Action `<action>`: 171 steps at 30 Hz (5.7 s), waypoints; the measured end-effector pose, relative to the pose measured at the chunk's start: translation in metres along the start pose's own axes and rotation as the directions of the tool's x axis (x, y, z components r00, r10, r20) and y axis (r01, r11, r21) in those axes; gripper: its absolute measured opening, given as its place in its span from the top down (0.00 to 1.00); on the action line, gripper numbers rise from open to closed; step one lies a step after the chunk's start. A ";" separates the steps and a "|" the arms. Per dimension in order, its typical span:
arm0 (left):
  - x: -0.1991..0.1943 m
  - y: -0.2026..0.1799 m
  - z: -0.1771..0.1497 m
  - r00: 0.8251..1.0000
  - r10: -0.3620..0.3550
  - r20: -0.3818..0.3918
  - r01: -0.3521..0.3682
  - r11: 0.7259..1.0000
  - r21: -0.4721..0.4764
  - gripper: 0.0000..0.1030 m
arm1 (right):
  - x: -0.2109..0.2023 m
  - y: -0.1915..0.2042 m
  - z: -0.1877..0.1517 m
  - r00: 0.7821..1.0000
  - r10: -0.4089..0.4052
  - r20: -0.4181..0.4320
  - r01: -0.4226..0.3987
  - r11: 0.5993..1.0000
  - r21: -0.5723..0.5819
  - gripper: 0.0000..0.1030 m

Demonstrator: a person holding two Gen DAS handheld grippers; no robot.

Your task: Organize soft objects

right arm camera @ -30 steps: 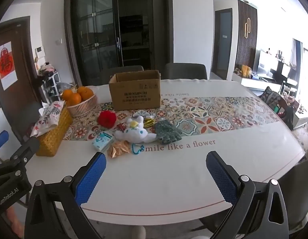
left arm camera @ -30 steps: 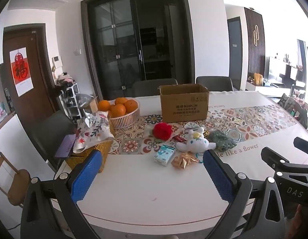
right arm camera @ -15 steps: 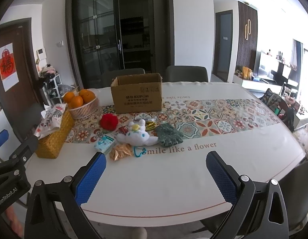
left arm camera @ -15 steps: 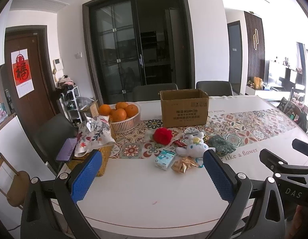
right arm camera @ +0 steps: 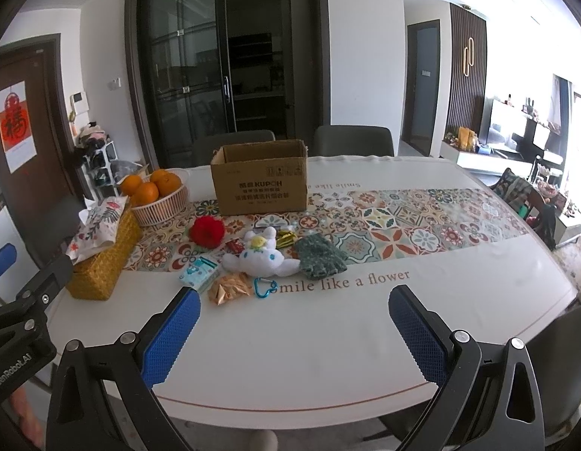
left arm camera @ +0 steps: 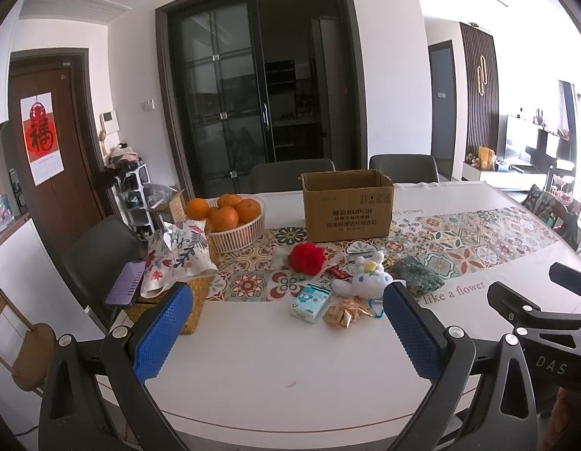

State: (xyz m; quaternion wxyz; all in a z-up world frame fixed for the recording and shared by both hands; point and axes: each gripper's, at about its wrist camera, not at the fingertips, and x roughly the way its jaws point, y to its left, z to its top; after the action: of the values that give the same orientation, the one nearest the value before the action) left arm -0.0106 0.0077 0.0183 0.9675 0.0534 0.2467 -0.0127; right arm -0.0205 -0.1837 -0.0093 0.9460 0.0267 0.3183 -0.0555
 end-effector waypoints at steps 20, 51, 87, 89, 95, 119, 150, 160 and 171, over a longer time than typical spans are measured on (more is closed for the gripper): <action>-0.001 0.000 0.000 1.000 0.000 0.001 0.000 1.000 0.000 0.00 | 0.000 0.000 0.000 1.000 0.000 0.003 0.000 1.000 -0.001 0.01; -0.003 -0.007 0.006 1.000 -0.004 -0.002 0.004 1.000 0.004 0.00 | 0.000 0.002 0.001 1.000 0.003 0.003 -0.003 1.000 0.002 0.01; 0.225 -0.004 0.001 0.889 -0.169 -0.426 0.215 0.975 0.060 0.00 | 0.183 0.038 0.035 0.956 0.048 -0.290 -0.062 0.997 -0.040 0.01; 0.239 -0.003 -0.002 0.878 -0.179 -0.445 0.231 0.971 0.064 0.00 | 0.197 0.042 0.037 0.950 0.044 -0.311 -0.063 0.997 -0.052 0.02; 0.281 -0.006 -0.012 0.827 -0.209 -0.521 0.288 0.955 0.073 0.02 | 0.242 0.049 0.035 0.917 0.056 -0.394 -0.083 0.995 -0.050 0.04; 0.379 -0.025 -0.046 0.689 -0.227 -0.688 0.290 0.957 -0.026 0.24 | 0.355 0.055 0.029 0.810 0.135 -0.571 -0.223 0.971 -0.088 0.15; 0.342 -0.020 -0.005 0.792 -0.249 -0.558 0.227 0.968 -0.109 0.43 | 0.343 0.038 0.042 0.807 0.238 -0.540 -0.273 0.962 0.016 0.31; 0.323 -0.022 0.040 0.853 -0.257 -0.454 0.241 0.966 -0.095 0.43 | 0.313 0.031 0.079 0.873 0.226 -0.432 -0.245 0.969 0.011 0.31; 0.317 -0.026 0.083 0.885 -0.279 -0.373 0.264 0.960 -0.091 0.43 | 0.291 0.023 0.121 0.920 0.225 -0.321 -0.231 0.973 0.018 0.31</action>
State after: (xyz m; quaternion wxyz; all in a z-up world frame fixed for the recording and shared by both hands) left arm 0.3064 -0.0266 -0.0635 0.8903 0.0017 0.4355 -0.1327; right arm 0.2850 -0.1967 -0.0884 0.8817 0.0626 0.4633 0.0632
